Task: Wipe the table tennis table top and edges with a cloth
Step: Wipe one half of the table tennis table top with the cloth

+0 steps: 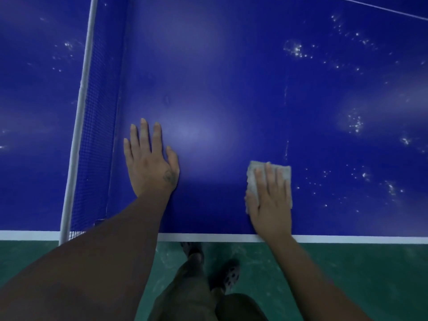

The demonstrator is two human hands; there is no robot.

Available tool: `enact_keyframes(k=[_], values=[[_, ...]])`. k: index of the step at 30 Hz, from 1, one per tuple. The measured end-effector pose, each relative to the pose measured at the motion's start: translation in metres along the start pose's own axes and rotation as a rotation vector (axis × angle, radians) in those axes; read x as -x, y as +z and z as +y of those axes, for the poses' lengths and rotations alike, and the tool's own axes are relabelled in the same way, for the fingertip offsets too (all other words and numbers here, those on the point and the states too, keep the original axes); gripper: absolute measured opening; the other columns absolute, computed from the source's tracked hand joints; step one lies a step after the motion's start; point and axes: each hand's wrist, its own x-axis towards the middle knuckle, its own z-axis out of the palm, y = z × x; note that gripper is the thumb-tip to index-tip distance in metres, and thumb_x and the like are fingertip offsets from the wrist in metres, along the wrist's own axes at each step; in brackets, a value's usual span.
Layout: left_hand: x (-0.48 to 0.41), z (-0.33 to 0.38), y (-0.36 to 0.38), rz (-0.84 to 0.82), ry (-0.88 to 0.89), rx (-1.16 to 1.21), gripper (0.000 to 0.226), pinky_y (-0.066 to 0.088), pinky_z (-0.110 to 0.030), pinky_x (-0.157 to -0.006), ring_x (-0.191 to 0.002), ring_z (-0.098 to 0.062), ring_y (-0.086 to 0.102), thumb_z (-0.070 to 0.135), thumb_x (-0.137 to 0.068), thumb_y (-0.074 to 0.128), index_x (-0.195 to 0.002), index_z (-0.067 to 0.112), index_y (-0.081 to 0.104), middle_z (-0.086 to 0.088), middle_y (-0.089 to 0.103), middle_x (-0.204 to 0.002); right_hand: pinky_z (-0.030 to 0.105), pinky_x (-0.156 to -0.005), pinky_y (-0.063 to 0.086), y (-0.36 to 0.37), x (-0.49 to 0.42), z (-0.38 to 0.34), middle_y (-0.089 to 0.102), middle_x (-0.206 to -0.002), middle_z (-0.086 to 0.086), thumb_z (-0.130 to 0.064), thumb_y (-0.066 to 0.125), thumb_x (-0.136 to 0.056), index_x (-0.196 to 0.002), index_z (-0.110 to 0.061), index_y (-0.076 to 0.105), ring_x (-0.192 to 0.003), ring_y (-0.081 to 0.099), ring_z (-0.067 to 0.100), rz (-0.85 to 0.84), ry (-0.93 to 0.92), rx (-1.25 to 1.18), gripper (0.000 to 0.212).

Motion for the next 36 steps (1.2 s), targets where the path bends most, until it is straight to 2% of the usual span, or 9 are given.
enact_keyframes(k=[4, 8, 12, 19, 23, 26, 30, 33, 36], values=[[0.001, 0.000, 0.000, 0.011, 0.002, 0.000, 0.063, 0.007, -0.051, -0.136, -0.168, -0.029, 0.009, 0.040, -0.112, 0.036, -0.171, 0.019, 0.028, -0.007, 0.017, -0.181, 0.060, -0.132, 0.012, 0.002, -0.002, -0.005, 0.005, -0.179, 0.012, -0.048, 0.032, -0.113, -0.171, -0.020, 0.020, -0.166, 0.001, 0.036, 0.046, 0.063, -0.011, 0.065], [0.003, 0.001, -0.001, 0.004, 0.024, 0.000, 0.064, 0.007, -0.052, -0.136, -0.168, -0.031, 0.009, 0.040, -0.113, 0.034, -0.171, 0.017, 0.025, -0.009, 0.015, -0.181, 0.058, -0.132, 0.014, 0.010, 0.038, -0.017, 0.007, -0.179, 0.011, -0.047, 0.036, -0.113, -0.171, -0.021, 0.020, -0.166, 0.002, 0.035, -0.024, -0.095, 0.004, 0.065], [0.002, 0.001, 0.002, -0.016, 0.029, -0.030, 0.065, 0.006, -0.054, -0.136, -0.168, -0.032, 0.006, 0.043, -0.114, 0.026, -0.172, 0.015, 0.021, -0.010, 0.013, -0.181, 0.060, -0.131, 0.018, 0.003, 0.044, 0.021, 0.008, -0.179, 0.007, -0.048, 0.032, -0.114, -0.171, -0.022, 0.020, -0.166, 0.002, 0.034, -0.055, -0.204, 0.033, 0.064], [0.009, 0.016, 0.003, 0.014, 0.065, -0.009, 0.059, 0.012, -0.056, -0.135, -0.165, -0.036, 0.019, 0.035, -0.115, 0.032, -0.164, 0.005, 0.037, -0.015, 0.030, -0.175, 0.063, -0.132, 0.004, -0.012, 0.010, 0.080, 0.005, -0.180, 0.007, -0.051, 0.022, -0.114, -0.172, -0.022, 0.017, -0.165, -0.005, 0.039, -0.024, -0.020, 0.053, 0.065], [0.019, 0.068, 0.009, 0.002, 0.195, 0.068, 0.056, 0.013, -0.055, -0.135, -0.164, -0.035, 0.024, 0.035, -0.113, 0.040, -0.161, 0.006, 0.044, -0.014, 0.036, -0.173, 0.064, -0.131, 0.010, -0.001, 0.043, 0.064, 0.004, -0.179, 0.012, -0.045, 0.031, -0.114, -0.171, -0.021, 0.016, -0.165, -0.002, 0.039, -0.079, -0.256, 0.085, 0.064], [0.022, 0.114, 0.021, -0.035, 0.188, 0.077, 0.063, 0.010, -0.053, -0.136, -0.166, -0.034, 0.018, 0.044, -0.113, 0.036, -0.166, 0.009, 0.038, -0.012, 0.028, -0.177, 0.061, -0.132, 0.013, -0.003, 0.049, 0.090, 0.009, -0.179, 0.007, -0.044, 0.037, -0.113, -0.171, -0.025, 0.018, -0.165, 0.004, 0.036, -0.077, -0.354, 0.070, 0.064], [0.026, 0.141, 0.035, -0.045, 0.104, -0.023, 0.072, 0.004, -0.055, -0.136, -0.168, -0.034, 0.004, 0.057, -0.115, 0.026, -0.172, 0.015, 0.021, -0.008, 0.012, -0.181, 0.063, -0.131, 0.014, -0.015, 0.044, 0.150, 0.007, -0.180, 0.007, -0.046, 0.031, -0.113, -0.171, -0.023, 0.020, -0.166, 0.004, 0.035, -0.098, -0.266, 0.082, 0.063], [0.028, 0.142, 0.038, -0.015, 0.093, -0.030, 0.072, 0.006, -0.056, -0.136, -0.168, -0.034, 0.005, 0.057, -0.114, 0.028, -0.172, 0.016, 0.021, -0.007, 0.013, -0.181, 0.066, -0.129, 0.017, -0.021, 0.047, 0.172, 0.008, -0.179, 0.011, -0.043, 0.031, -0.112, -0.170, -0.016, 0.023, -0.165, 0.006, 0.038, -0.103, -0.178, 0.085, 0.064], [0.027, 0.143, 0.038, -0.005, 0.083, -0.028, 0.071, 0.008, -0.055, -0.135, -0.168, -0.033, 0.007, 0.056, -0.114, 0.032, -0.172, 0.016, 0.024, -0.007, 0.015, -0.181, 0.068, -0.129, 0.015, -0.016, 0.039, 0.149, 0.006, -0.179, 0.012, -0.044, 0.027, -0.113, -0.171, -0.017, 0.020, -0.165, 0.004, 0.038, -0.096, -0.177, 0.070, 0.064]])
